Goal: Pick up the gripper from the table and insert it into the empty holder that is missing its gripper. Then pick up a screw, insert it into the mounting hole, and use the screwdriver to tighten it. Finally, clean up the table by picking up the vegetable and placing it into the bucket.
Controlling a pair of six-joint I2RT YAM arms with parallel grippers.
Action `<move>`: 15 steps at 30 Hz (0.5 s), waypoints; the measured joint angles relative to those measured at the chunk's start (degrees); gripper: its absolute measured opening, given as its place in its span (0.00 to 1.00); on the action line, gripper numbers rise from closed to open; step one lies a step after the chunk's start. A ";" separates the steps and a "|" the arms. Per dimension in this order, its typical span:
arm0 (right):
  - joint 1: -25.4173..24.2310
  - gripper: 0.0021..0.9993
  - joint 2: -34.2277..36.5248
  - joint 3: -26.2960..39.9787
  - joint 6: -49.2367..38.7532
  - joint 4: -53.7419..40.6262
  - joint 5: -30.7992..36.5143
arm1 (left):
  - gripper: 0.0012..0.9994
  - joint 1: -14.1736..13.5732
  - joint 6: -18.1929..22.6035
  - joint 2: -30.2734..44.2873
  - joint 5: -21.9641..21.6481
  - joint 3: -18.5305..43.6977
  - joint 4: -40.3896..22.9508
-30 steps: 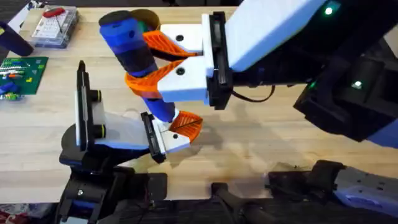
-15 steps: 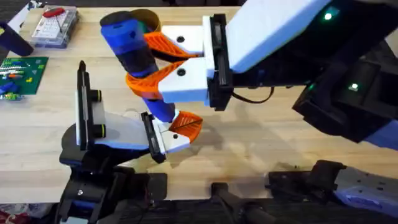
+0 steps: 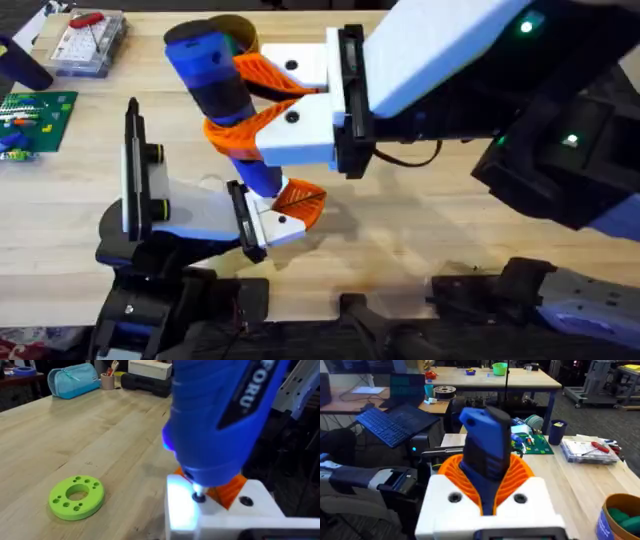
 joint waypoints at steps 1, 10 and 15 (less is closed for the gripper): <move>0.00 0.08 0.00 0.00 0.00 0.05 0.00 | 0.01 0.00 -0.04 0.00 -0.04 0.00 0.00; 0.00 0.08 0.00 4.04 0.06 -7.60 0.20 | 0.01 0.00 0.15 -0.07 0.11 0.00 0.07; 0.16 0.08 1.22 11.96 -3.34 -20.50 1.98 | 0.02 0.00 0.03 -0.22 -0.24 0.34 0.24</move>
